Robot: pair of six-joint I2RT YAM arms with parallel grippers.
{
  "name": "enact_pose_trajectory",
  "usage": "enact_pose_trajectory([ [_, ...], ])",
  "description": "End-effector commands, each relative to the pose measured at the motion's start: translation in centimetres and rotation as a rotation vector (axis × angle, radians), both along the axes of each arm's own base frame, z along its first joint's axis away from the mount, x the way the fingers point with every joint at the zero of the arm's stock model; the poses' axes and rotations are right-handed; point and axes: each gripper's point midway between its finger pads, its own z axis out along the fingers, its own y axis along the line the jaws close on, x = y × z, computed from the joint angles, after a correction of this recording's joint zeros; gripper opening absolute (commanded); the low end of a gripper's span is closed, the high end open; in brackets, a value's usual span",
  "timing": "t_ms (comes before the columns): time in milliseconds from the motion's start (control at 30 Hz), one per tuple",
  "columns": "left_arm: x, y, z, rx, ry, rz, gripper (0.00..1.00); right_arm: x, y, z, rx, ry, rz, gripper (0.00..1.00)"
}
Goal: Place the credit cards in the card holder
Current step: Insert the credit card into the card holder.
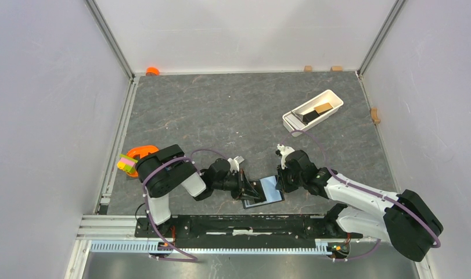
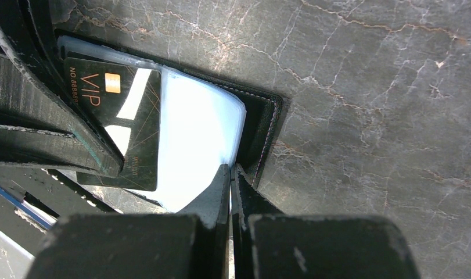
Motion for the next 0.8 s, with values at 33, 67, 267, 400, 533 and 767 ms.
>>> enact_pose_trajectory([
  [33,-0.9,0.9,-2.1,0.074,-0.022,-0.079,0.02,-1.2,-3.3,-2.4,-0.166,0.047,-0.036,0.0],
  [67,-1.0,0.9,-2.1,0.074,-0.024,-0.085,0.02,-1.2,-3.3,-2.4,-0.168,0.048,-0.035,0.0],
  [267,-1.1,0.8,-2.6,0.078,-0.028,-0.113,0.02,-1.3,-3.2,-2.4,-0.171,0.051,-0.028,0.0],
  [400,-1.0,0.7,-2.9,0.079,-0.04,-0.115,0.02,-1.3,-3.2,-2.5,-0.174,0.053,-0.025,0.0],
  [533,-0.6,0.5,-3.0,0.074,-0.049,-0.1,0.02,-1.4,-3.2,-2.4,-0.173,0.054,-0.024,0.0],
  [767,-0.2,0.1,-2.7,0.05,-0.055,-0.073,0.02,-1.5,-3.1,-2.5,-0.173,0.055,-0.021,0.0],
])
